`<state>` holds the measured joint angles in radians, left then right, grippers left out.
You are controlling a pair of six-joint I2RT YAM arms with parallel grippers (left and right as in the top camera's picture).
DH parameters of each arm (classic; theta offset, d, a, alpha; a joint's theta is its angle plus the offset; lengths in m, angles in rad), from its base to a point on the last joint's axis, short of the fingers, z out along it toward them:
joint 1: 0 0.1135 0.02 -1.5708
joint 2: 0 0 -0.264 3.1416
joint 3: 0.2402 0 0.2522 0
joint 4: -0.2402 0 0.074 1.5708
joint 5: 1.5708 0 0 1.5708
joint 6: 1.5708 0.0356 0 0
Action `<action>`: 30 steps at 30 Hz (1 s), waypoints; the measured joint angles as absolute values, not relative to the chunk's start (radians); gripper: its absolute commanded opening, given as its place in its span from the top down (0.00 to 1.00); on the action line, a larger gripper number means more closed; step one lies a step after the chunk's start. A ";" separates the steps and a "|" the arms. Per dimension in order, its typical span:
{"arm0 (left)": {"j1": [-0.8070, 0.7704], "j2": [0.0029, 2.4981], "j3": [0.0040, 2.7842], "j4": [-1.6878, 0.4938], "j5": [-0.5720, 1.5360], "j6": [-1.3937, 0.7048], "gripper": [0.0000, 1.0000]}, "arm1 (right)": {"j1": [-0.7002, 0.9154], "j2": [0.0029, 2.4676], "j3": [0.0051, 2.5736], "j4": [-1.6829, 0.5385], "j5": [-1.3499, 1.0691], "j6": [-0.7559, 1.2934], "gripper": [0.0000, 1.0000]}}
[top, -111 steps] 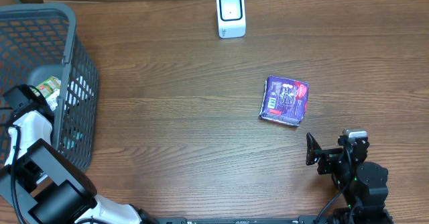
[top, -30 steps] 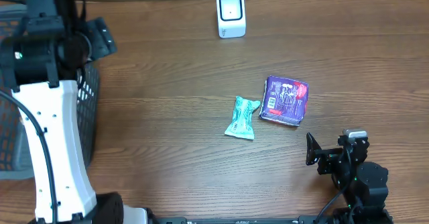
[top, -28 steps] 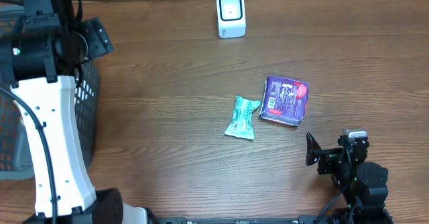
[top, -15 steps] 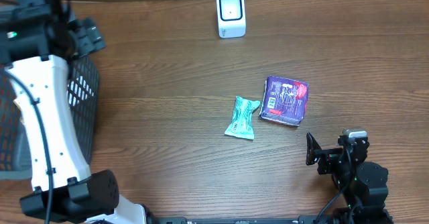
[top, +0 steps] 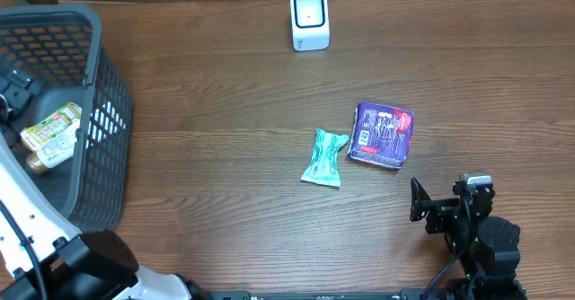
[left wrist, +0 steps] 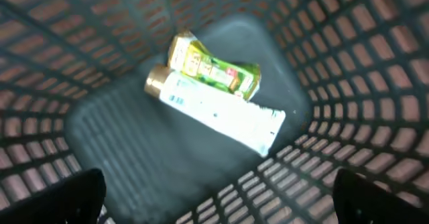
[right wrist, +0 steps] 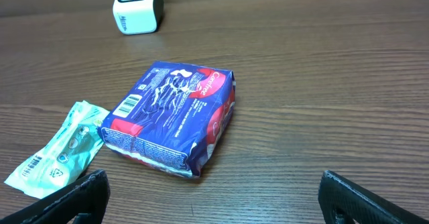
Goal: Scan the item barcode
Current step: 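Reach into the basket and grasp the white tube with the left gripper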
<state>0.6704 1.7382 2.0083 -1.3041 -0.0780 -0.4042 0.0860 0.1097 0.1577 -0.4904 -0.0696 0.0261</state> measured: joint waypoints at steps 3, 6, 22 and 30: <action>0.669 1.737 1.846 -1.198 -0.072 -0.461 0.00 | 0.086 0.110 0.158 -0.491 -0.070 0.027 0.00; 0.669 1.740 1.681 -1.113 -0.089 -0.560 0.01 | 0.086 0.110 0.158 -0.490 -0.070 0.026 0.00; 0.669 1.751 1.223 -0.497 -0.157 -0.921 0.11 | 0.086 0.110 0.158 -0.491 -0.070 0.026 0.00; 0.661 1.751 1.222 -0.410 -0.142 -0.754 0.00 | 0.086 0.110 0.158 -0.490 -0.070 0.027 0.00</action>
<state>0.6609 1.7512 1.2217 -0.4099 -0.1425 -0.7544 0.0860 0.1097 0.1577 -0.4904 -0.0696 0.0265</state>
